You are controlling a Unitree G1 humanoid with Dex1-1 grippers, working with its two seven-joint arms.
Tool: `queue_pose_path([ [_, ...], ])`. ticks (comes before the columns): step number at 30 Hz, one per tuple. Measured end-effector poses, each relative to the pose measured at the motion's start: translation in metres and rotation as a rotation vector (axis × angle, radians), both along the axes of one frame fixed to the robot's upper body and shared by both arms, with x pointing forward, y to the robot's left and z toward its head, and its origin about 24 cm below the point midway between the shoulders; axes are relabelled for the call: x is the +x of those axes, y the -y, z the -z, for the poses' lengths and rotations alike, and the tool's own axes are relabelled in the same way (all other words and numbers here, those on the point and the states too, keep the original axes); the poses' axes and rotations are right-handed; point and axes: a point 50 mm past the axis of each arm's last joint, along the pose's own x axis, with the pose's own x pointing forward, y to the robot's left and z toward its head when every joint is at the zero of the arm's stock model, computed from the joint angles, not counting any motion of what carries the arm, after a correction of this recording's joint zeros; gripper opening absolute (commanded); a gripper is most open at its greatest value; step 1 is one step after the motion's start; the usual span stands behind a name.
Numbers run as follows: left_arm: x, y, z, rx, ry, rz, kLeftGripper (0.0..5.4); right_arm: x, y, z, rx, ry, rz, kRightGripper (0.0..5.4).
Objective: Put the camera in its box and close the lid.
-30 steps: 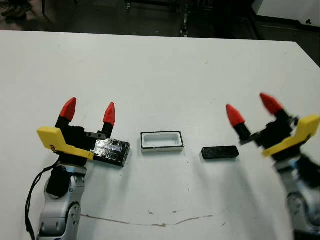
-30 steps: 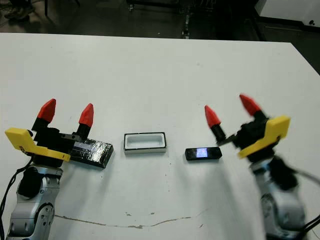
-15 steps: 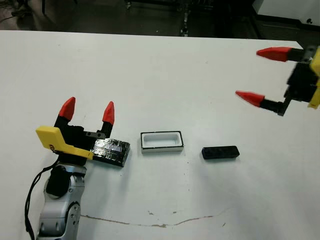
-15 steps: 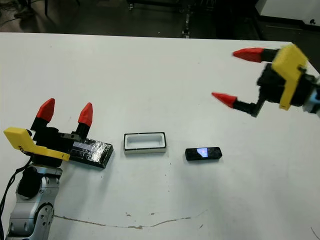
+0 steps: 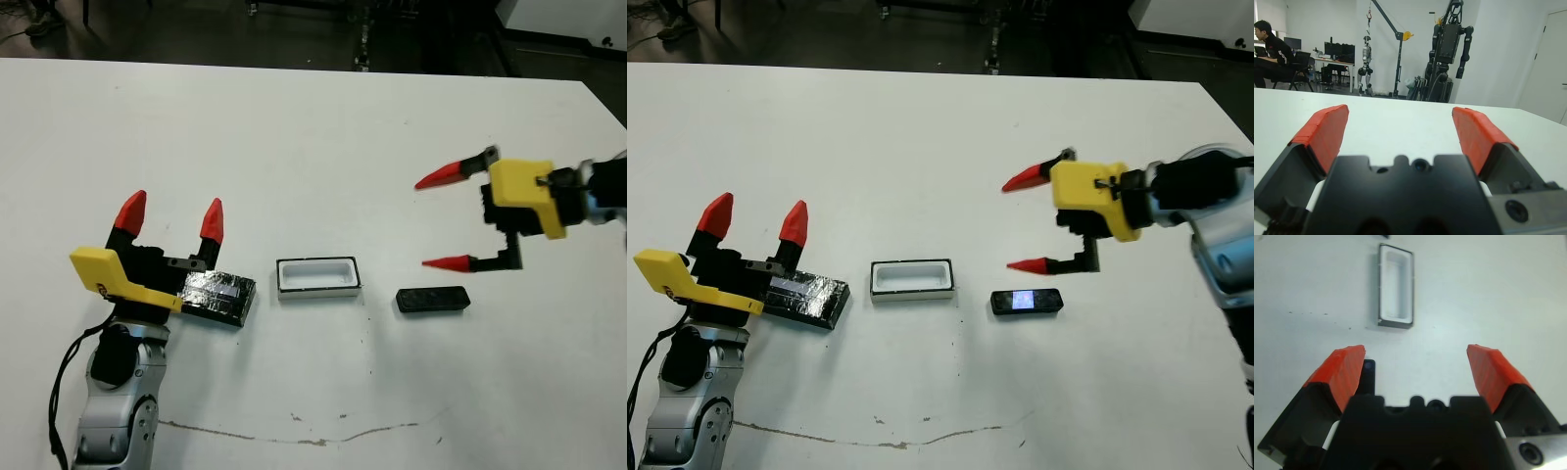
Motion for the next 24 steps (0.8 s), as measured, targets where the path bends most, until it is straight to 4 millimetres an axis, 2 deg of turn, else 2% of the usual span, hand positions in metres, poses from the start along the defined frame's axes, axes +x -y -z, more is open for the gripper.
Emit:
queue_pose_path([
  [8,-0.001,-0.001,0.000,-0.001,-0.001,-0.006,5.38,0.007,0.003,0.019,-0.065,-0.138,-0.014,5.40],
  [18,-0.001,-0.001,0.001,-0.002,-0.002,-0.009,5.38,0.018,0.025,0.040,-0.105,-0.314,0.068,5.40],
  [24,-0.001,-0.001,0.001,-0.004,-0.003,-0.015,5.40,0.018,0.027,0.042,-0.145,-0.295,0.041,4.88],
])
